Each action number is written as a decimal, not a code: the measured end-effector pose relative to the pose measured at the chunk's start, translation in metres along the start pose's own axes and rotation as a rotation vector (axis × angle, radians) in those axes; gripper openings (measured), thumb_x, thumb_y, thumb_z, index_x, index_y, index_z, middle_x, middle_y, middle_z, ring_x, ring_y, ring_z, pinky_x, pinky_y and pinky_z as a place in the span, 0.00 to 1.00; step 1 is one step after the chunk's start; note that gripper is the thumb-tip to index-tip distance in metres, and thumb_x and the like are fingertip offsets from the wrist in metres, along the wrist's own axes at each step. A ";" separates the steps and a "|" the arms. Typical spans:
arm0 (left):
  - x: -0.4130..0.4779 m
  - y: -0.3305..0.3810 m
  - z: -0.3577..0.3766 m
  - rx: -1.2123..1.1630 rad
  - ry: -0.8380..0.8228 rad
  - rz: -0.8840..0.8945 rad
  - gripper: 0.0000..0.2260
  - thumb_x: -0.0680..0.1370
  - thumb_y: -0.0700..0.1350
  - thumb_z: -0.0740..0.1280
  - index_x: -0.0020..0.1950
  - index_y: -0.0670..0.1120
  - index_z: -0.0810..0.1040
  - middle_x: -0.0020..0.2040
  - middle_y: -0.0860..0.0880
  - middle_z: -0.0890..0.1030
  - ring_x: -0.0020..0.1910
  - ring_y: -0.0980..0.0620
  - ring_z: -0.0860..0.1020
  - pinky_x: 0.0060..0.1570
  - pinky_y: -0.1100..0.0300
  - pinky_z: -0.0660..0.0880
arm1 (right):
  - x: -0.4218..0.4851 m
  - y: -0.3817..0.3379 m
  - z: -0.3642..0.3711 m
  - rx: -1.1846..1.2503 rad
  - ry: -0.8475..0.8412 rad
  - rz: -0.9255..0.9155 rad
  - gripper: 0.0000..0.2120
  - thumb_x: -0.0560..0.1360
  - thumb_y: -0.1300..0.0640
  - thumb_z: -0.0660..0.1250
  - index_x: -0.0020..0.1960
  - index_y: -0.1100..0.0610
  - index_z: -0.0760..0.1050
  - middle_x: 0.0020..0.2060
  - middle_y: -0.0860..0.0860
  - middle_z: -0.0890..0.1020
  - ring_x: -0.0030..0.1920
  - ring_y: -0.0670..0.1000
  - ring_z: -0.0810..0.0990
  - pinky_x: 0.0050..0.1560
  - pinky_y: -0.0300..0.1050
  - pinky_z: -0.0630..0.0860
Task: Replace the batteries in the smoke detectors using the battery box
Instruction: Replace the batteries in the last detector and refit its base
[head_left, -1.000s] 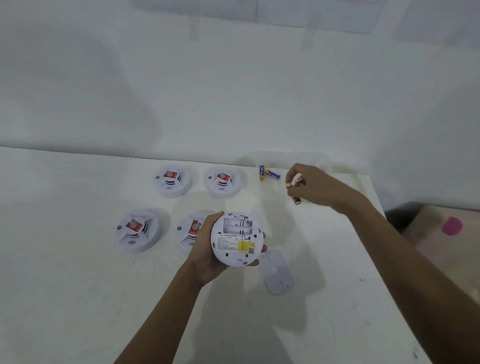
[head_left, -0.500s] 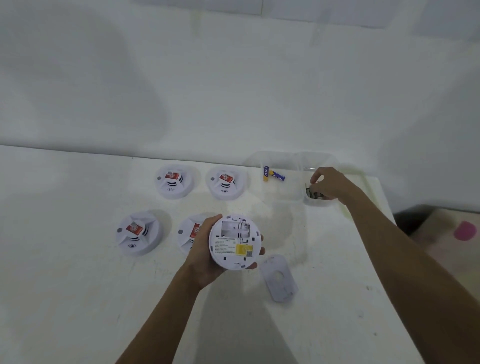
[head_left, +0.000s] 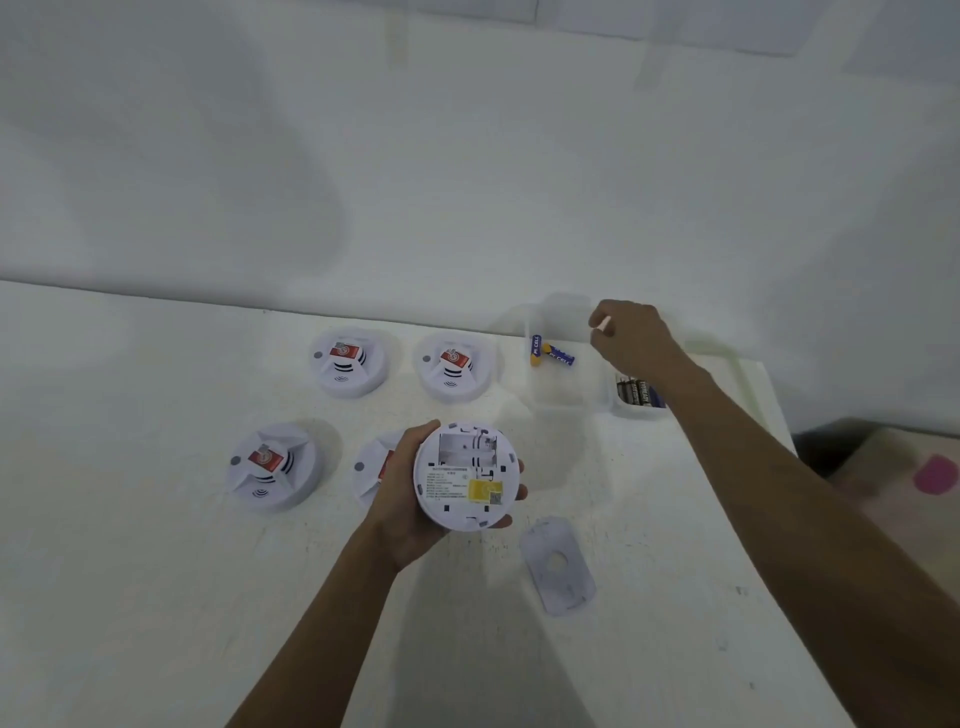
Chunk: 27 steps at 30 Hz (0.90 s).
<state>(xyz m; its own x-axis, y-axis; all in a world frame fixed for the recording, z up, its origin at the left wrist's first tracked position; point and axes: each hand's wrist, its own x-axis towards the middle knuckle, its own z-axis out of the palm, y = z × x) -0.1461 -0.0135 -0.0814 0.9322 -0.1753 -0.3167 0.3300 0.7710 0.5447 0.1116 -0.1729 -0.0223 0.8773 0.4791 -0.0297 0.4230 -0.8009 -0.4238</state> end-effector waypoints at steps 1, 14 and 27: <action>0.000 0.001 0.000 -0.004 0.001 0.004 0.32 0.63 0.61 0.74 0.61 0.44 0.80 0.59 0.38 0.80 0.57 0.36 0.78 0.53 0.43 0.77 | 0.004 -0.004 0.006 -0.004 -0.015 -0.031 0.08 0.75 0.60 0.63 0.52 0.58 0.77 0.43 0.55 0.81 0.40 0.55 0.78 0.45 0.47 0.76; 0.000 0.011 -0.004 -0.052 0.017 0.019 0.32 0.61 0.60 0.75 0.60 0.44 0.80 0.59 0.38 0.80 0.56 0.37 0.79 0.53 0.44 0.77 | 0.031 -0.024 0.067 -0.389 -0.200 -0.232 0.13 0.74 0.63 0.64 0.58 0.60 0.70 0.49 0.59 0.76 0.46 0.58 0.75 0.40 0.46 0.67; -0.002 0.008 -0.008 -0.019 0.044 0.031 0.32 0.61 0.62 0.74 0.58 0.45 0.81 0.58 0.39 0.81 0.56 0.37 0.79 0.54 0.44 0.76 | 0.029 -0.021 0.068 -0.219 -0.171 -0.164 0.13 0.74 0.63 0.63 0.58 0.63 0.69 0.52 0.59 0.75 0.49 0.60 0.76 0.49 0.51 0.74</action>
<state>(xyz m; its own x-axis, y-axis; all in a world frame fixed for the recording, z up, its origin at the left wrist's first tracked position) -0.1463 -0.0021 -0.0827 0.9345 -0.1241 -0.3338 0.2974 0.7874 0.5399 0.1127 -0.1177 -0.0756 0.7503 0.6468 -0.1368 0.6108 -0.7574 -0.2308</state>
